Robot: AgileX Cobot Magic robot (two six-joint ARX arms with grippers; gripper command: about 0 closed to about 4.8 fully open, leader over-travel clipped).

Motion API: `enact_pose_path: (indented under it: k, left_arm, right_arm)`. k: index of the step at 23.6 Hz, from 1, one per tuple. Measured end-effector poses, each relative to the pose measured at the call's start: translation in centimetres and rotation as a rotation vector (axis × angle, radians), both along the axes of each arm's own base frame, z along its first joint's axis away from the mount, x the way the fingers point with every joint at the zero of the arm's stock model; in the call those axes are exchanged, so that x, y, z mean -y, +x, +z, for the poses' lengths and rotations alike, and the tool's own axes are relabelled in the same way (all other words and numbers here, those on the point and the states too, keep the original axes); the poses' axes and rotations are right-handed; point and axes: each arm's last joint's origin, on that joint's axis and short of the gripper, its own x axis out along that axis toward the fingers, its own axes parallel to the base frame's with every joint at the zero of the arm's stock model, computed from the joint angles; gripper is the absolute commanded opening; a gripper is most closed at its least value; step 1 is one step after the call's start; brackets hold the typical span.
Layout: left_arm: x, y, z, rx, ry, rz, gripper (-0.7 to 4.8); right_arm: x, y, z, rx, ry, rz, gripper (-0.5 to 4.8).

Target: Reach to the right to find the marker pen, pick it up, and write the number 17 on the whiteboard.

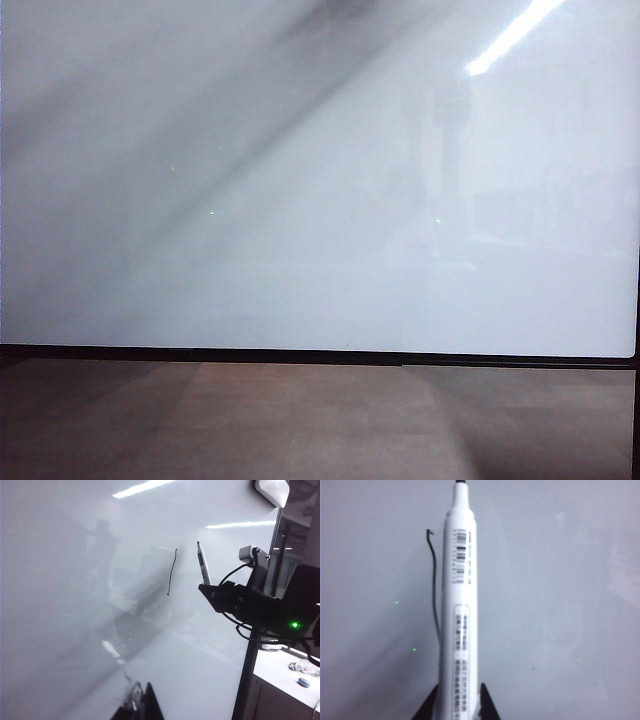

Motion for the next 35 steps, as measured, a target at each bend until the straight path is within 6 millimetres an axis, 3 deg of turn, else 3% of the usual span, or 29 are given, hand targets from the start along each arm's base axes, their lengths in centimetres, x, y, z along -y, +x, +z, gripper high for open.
enact_pose_path:
  k: [5, 8, 19, 27, 35]
  left_arm:
    - [0.0, 0.0, 0.0, 0.000, 0.000, 0.000, -0.05]
    - [0.0, 0.0, 0.0, 0.000, 0.000, 0.000, -0.05]
    - [0.0, 0.0, 0.0, 0.001, -0.001, 0.000, -0.05]
    - [0.0, 0.0, 0.0, 0.001, -0.001, 0.000, -0.05]
    - [0.1, 0.1, 0.0, -0.003, 0.003, 0.001, -0.05]
  right_arm:
    - [-0.6, 1.4, -1.1, -0.031, -0.014, 0.001, -0.06]
    - [-1.0, 2.2, -0.6, -0.016, -0.005, 0.003, -0.06]
    - [-1.1, 2.5, -0.4, -0.026, -0.008, -0.001, -0.06]
    - [1.9, 3.6, -0.4, -0.057, 0.045, -0.060, -0.06]
    - [2.5, 3.8, -0.5, -0.065, 0.043, -0.053, -0.06]
